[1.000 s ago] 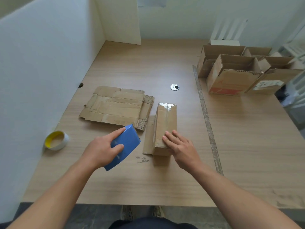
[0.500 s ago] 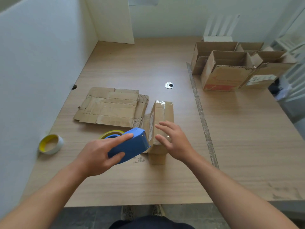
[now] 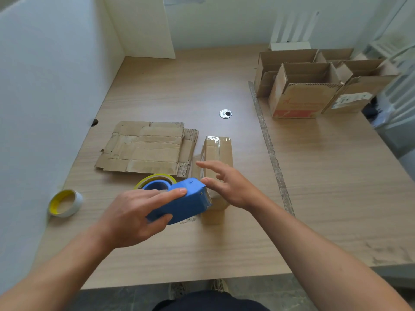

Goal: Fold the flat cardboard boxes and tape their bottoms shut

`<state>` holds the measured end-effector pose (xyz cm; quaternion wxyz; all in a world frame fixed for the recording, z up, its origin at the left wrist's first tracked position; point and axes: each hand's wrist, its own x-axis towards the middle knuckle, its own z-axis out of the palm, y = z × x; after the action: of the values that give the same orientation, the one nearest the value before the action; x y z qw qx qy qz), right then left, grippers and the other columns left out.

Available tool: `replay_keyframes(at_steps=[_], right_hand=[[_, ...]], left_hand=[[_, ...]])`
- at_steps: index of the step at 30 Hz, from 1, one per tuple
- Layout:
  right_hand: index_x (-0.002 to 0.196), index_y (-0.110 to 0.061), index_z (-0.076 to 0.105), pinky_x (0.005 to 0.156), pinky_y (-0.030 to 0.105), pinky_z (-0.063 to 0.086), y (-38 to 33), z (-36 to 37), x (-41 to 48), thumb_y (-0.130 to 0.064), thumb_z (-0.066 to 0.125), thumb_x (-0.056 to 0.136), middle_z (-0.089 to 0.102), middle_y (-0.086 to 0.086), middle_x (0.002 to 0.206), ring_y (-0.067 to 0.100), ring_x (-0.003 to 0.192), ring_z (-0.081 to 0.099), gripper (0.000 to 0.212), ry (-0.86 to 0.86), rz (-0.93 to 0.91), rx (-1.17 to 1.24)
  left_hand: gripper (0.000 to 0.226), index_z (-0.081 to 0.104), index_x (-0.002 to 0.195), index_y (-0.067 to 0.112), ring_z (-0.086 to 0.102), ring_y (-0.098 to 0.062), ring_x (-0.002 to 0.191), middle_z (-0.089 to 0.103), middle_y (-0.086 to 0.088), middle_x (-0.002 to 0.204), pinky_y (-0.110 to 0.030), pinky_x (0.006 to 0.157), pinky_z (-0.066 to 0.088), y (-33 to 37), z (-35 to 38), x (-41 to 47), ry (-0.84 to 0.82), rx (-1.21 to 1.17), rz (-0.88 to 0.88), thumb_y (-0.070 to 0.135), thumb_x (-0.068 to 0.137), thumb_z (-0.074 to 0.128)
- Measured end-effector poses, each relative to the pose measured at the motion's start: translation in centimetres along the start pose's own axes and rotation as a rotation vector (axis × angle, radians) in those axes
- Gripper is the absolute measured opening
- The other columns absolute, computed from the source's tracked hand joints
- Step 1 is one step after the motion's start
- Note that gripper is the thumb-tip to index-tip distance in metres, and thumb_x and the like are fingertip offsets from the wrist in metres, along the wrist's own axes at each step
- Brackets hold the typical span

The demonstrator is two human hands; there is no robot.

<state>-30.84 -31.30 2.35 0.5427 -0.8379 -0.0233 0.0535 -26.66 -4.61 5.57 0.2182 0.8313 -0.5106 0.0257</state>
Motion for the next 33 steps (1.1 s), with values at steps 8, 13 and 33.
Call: replay_keyframes(at_steps=[8, 13, 33], right_hand=[[0.081, -0.027, 0.065, 0.109, 0.050, 0.042, 0.1, -0.3, 0.6, -0.023, 0.066, 0.095, 0.061, -0.010, 0.121, 0.011, 0.117, 0.059, 0.014, -0.019, 0.058, 0.171], [0.075, -0.028, 0.063, 0.106, 0.038, 0.042, 0.2, -0.8, 0.4, -0.022, 0.069, 0.093, 0.058, -0.012, 0.120, 0.008, 0.116, 0.056, 0.020, -0.002, 0.051, 0.109], [0.079, -0.005, 0.061, 0.096, 0.049, 0.051, 8.9, 0.1, -6.3, -0.021, 0.065, 0.094, 0.065, 0.004, 0.108, 0.022, 0.102, 0.062, 0.022, 0.407, 0.436, 0.248]], left_hand=[[0.060, 0.047, 0.141, 0.034, 0.053, -0.009, 0.071, 0.064, 0.012, 0.083, -0.021, 0.060, 0.043, -0.1, -0.1, 0.7, -0.008, -0.027, 0.012, 0.034, 0.084, 0.063], [0.065, 0.038, 0.146, 0.048, 0.066, -0.011, 0.081, 0.072, 0.011, 0.106, -0.028, 0.062, 0.052, -0.9, -0.1, 0.6, -0.048, -0.116, -0.079, 0.040, 0.086, 0.060], [0.050, 0.043, 0.113, 0.075, 0.057, -0.005, 0.106, 0.056, 0.023, 0.130, -0.032, 0.090, 0.051, -2.0, -1.4, 7.7, -0.665, -0.196, -0.453, 0.055, 0.067, 0.051]])
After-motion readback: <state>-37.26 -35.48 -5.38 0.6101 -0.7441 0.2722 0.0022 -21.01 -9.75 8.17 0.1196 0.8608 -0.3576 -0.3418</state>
